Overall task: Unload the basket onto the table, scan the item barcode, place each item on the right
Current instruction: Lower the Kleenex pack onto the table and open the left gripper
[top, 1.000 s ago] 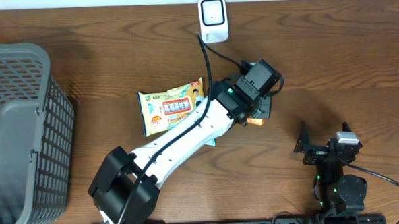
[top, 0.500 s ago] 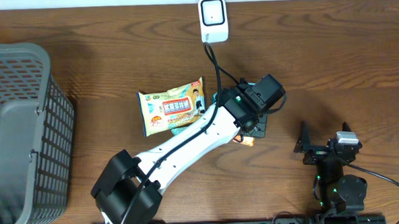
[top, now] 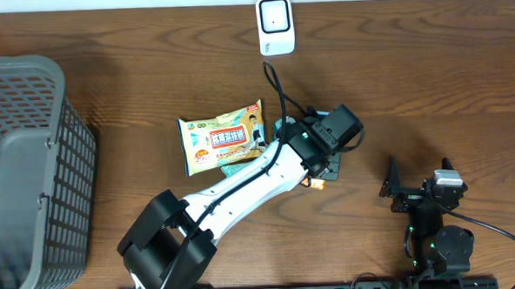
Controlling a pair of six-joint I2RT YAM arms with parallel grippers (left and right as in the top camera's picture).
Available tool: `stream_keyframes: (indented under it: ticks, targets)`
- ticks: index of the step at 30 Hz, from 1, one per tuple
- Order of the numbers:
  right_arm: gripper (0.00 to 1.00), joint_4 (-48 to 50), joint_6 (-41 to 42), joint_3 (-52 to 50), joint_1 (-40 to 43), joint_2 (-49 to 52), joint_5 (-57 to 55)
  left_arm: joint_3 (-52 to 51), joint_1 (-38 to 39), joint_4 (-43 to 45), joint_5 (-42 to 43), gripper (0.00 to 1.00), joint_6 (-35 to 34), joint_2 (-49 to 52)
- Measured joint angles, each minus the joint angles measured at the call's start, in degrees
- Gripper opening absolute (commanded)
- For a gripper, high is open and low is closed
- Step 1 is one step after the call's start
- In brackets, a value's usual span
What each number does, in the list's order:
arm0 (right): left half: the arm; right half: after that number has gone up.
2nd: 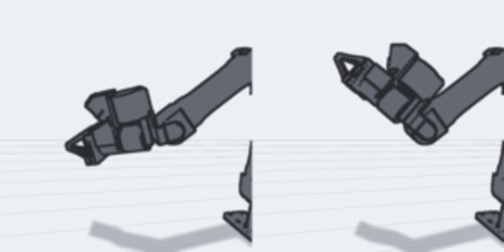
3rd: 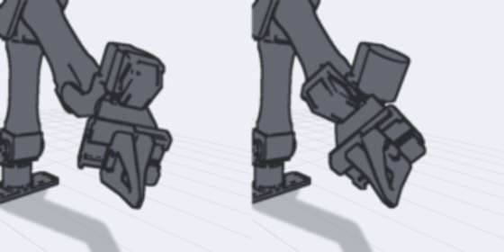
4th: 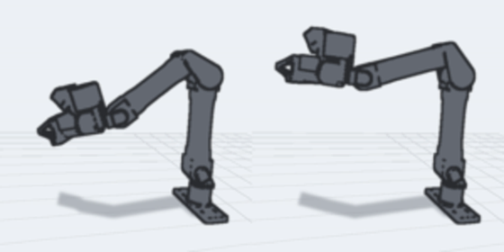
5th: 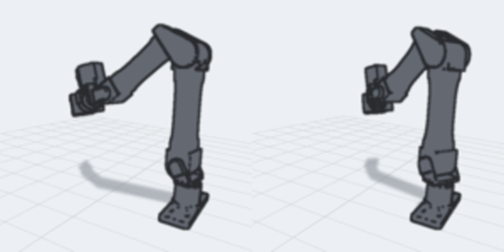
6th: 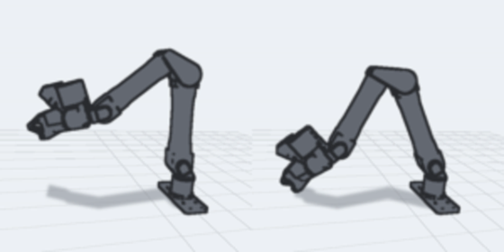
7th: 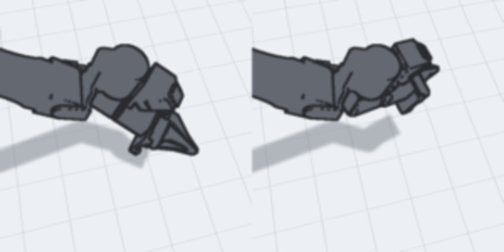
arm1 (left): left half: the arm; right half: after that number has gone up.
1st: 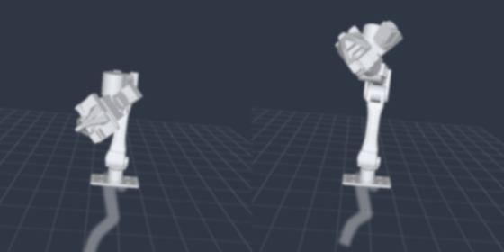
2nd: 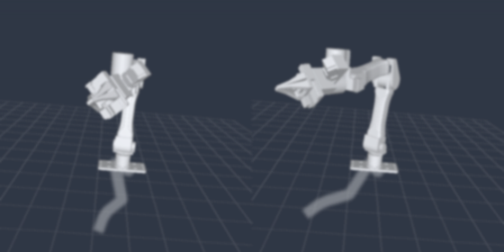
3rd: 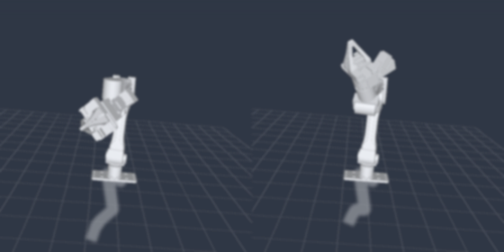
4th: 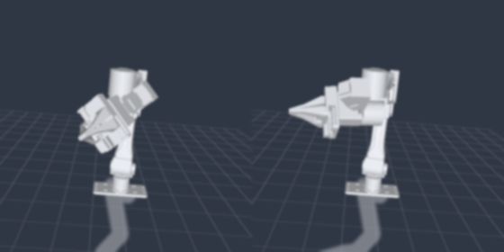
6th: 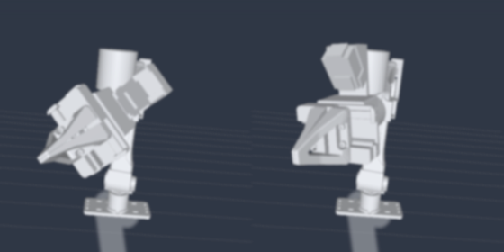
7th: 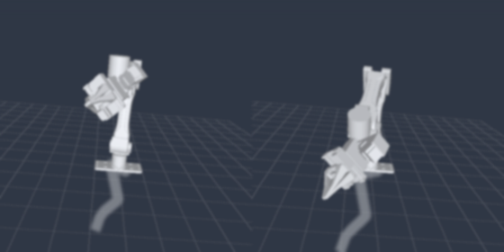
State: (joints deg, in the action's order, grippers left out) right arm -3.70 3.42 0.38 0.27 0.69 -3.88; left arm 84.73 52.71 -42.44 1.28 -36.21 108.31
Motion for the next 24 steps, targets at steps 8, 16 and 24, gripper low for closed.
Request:
stream_keyframes:
  ticks: [8, 16, 24]
  targets:
    - [0.99, -0.02, 0.0, 0.0, 0.0, 0.0, 0.02, -5.84, 0.0, 3.39, -0.52, 0.44, 0.0, 0.0]
    - [0.99, 0.0, 0.0, 0.0, 0.0, 0.0, 0.02, -7.52, 0.0, 7.32, -0.79, 0.59, 0.02, 0.0]
    - [0.99, 0.0, 0.0, 0.0, 0.02, 0.0, 0.02, -7.52, 0.0, 7.19, 0.24, 0.65, -0.22, 0.0]
